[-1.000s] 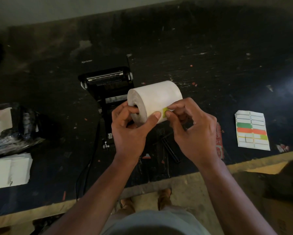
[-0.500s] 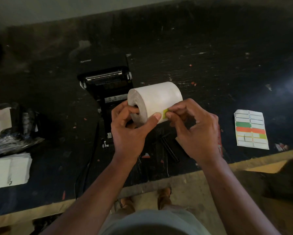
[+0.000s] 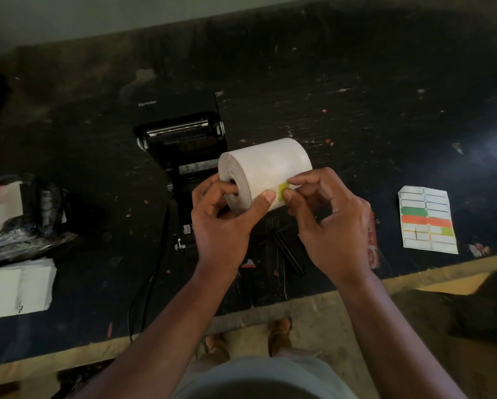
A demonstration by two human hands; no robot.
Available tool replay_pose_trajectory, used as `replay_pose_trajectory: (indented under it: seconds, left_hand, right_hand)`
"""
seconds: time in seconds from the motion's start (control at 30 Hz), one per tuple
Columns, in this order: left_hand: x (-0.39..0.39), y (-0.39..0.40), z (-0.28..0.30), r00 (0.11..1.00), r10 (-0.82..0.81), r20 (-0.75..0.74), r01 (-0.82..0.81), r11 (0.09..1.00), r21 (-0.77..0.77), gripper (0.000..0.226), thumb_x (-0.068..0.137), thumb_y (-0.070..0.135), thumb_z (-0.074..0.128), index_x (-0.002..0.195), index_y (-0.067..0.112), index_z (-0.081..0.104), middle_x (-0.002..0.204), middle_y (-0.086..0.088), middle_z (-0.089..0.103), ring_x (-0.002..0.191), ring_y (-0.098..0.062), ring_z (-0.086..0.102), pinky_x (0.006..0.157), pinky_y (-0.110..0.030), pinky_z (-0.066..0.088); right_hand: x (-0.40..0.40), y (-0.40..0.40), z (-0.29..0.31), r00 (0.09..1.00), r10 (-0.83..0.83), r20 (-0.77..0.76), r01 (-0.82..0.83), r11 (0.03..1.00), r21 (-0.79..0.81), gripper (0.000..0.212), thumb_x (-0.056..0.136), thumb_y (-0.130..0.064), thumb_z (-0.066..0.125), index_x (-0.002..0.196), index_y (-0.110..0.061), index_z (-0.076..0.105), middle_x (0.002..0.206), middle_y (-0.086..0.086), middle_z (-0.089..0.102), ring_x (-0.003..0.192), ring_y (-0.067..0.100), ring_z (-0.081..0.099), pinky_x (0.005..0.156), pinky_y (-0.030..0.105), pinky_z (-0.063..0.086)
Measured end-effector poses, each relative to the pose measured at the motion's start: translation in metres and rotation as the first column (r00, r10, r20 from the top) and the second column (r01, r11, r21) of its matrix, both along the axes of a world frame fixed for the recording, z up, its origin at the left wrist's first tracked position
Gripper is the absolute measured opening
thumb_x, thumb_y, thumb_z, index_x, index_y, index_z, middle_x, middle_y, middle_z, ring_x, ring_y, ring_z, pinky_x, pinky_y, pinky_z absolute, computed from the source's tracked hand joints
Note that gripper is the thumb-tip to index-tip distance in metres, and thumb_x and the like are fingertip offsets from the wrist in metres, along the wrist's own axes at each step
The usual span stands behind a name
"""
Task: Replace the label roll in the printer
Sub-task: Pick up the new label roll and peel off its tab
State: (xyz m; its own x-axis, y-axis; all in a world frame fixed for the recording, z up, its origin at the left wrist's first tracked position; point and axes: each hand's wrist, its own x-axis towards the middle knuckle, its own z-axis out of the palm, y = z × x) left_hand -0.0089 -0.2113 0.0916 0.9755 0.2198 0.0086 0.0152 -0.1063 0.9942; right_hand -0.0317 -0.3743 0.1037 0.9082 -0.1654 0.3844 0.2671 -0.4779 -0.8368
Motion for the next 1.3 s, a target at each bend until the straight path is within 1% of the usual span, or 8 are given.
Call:
replay_pose_trajectory:
  seconds: [0.27,0.4,0.57,0.7,0.77,0.9,1.13,1.3]
  left_hand:
    - [-0.001,-0.002,-0.005,0.999,0.023,0.031,-0.025,0.998,0.058,0.032,0.074,0.02,0.093,0.093,0.013,0.068,0.14,-0.006,0.054,0.133,-0.019,0.058,0.085,-0.017,0.059]
    - [-0.001,-0.002,-0.006,0.999,0.024,0.03,-0.025,0.999,0.046,0.033,0.075,0.018,0.093,0.095,0.008,0.069,0.141,-0.006,0.053,0.132,-0.019,0.059,0.084,-0.016,0.058]
    - [-0.001,-0.002,-0.005,0.999,0.009,0.041,-0.011,0.999,0.047,0.031,0.074,0.018,0.093,0.093,0.016,0.067,0.14,-0.006,0.054,0.131,-0.02,0.06,0.085,-0.016,0.059]
    - [-0.003,-0.006,-0.004,0.999,0.032,-0.013,-0.032,0.999,-0.006,0.03,0.073,0.022,0.092,0.091,0.016,0.068,0.14,-0.003,0.055,0.128,-0.02,0.064,0.09,-0.036,0.065]
    - [-0.004,-0.008,-0.004,0.998,0.051,-0.041,-0.052,0.998,-0.021,0.033,0.072,0.027,0.092,0.092,0.013,0.07,0.139,-0.002,0.055,0.127,-0.02,0.064,0.091,-0.044,0.065]
    - [-0.007,-0.011,-0.002,0.995,0.069,-0.074,-0.071,0.997,-0.024,0.041,0.068,0.039,0.091,0.095,0.014,0.071,0.14,0.0,0.055,0.125,-0.02,0.063,0.095,-0.05,0.062]
    - [-0.008,-0.012,0.001,0.995,0.071,-0.063,-0.071,0.997,-0.003,0.041,0.067,0.04,0.09,0.093,0.016,0.07,0.14,0.0,0.054,0.128,-0.017,0.062,0.094,-0.044,0.063]
    - [-0.009,-0.008,-0.001,0.998,0.055,-0.026,-0.054,0.998,0.023,0.045,0.069,0.035,0.091,0.099,0.009,0.068,0.14,0.0,0.053,0.129,-0.016,0.062,0.088,-0.028,0.064]
  right_hand:
    - [-0.001,-0.003,-0.002,1.0,0.005,-0.02,-0.005,1.0,0.026,0.011,0.094,-0.004,0.079,0.103,-0.005,0.071,0.087,-0.002,0.075,0.077,0.006,0.072,0.071,0.01,0.053]
    - [0.0,-0.002,-0.005,0.999,0.005,-0.036,-0.002,0.996,0.09,0.01,0.095,-0.007,0.079,0.102,-0.009,0.073,0.087,-0.004,0.076,0.077,0.011,0.074,0.068,0.014,0.053]
    - [0.0,-0.001,-0.006,0.999,0.009,-0.041,-0.003,0.99,0.139,0.009,0.094,-0.007,0.079,0.1,-0.01,0.073,0.087,-0.004,0.076,0.077,0.014,0.075,0.068,0.02,0.057]
    - [-0.004,0.001,-0.008,1.0,-0.022,0.001,0.022,0.994,0.104,0.021,0.096,-0.004,0.077,0.115,-0.006,0.07,0.088,0.001,0.076,0.078,0.012,0.076,0.071,0.022,0.06]
    - [-0.006,0.004,-0.008,0.996,-0.07,0.053,0.069,0.997,0.022,0.025,0.096,-0.005,0.077,0.121,-0.003,0.072,0.094,0.003,0.078,0.084,0.008,0.076,0.076,0.014,0.058]
    - [-0.007,0.006,-0.009,0.979,-0.127,0.161,0.143,0.985,-0.093,0.018,0.095,-0.003,0.078,0.113,0.001,0.078,0.103,0.007,0.08,0.092,0.009,0.074,0.082,0.009,0.054]
    - [-0.008,0.002,-0.003,0.991,-0.104,0.084,0.108,0.993,-0.045,0.013,0.093,-0.003,0.079,0.106,-0.001,0.078,0.099,0.004,0.079,0.089,0.007,0.074,0.081,0.009,0.052]
    - [-0.005,-0.01,0.002,0.999,0.023,0.033,-0.021,0.998,-0.067,0.009,0.095,-0.005,0.078,0.103,-0.003,0.075,0.095,0.001,0.077,0.087,0.007,0.073,0.078,0.015,0.057]
